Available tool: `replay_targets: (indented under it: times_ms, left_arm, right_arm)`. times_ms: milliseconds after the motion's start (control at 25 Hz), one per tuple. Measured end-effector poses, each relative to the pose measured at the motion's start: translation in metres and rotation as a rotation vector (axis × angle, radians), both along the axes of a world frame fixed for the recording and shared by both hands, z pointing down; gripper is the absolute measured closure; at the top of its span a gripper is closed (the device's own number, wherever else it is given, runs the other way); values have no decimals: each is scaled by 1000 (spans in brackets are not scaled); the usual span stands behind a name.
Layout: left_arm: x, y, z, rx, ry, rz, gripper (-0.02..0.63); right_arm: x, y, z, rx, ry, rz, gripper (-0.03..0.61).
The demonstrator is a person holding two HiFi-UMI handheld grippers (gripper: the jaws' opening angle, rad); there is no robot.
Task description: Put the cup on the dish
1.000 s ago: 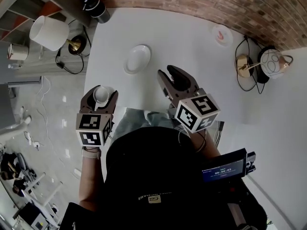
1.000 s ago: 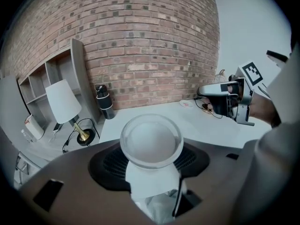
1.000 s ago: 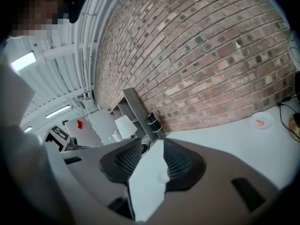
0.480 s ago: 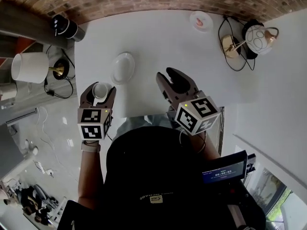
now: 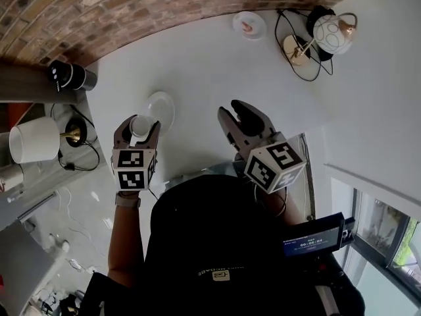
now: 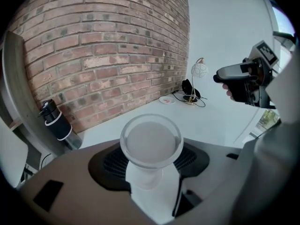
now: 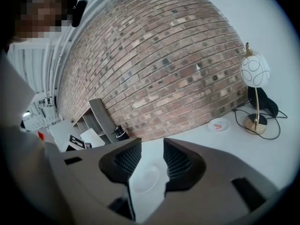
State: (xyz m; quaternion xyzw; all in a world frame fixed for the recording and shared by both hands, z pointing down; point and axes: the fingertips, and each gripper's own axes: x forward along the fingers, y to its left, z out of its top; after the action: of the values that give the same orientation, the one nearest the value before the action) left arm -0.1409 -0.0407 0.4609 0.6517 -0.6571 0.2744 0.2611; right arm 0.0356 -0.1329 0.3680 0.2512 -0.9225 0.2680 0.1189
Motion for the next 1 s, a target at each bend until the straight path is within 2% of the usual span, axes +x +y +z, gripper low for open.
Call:
replay_targets:
  times_ms: [480,1000]
  left_arm:
    - [-10,-37,56,-35,-6,111,351]
    - [-23,-57,100,-32,-33,155,351]
  right_arm:
    - [23,-8,8,-9,69,157,431]
    - [31,-6,15,-25,143,237,431]
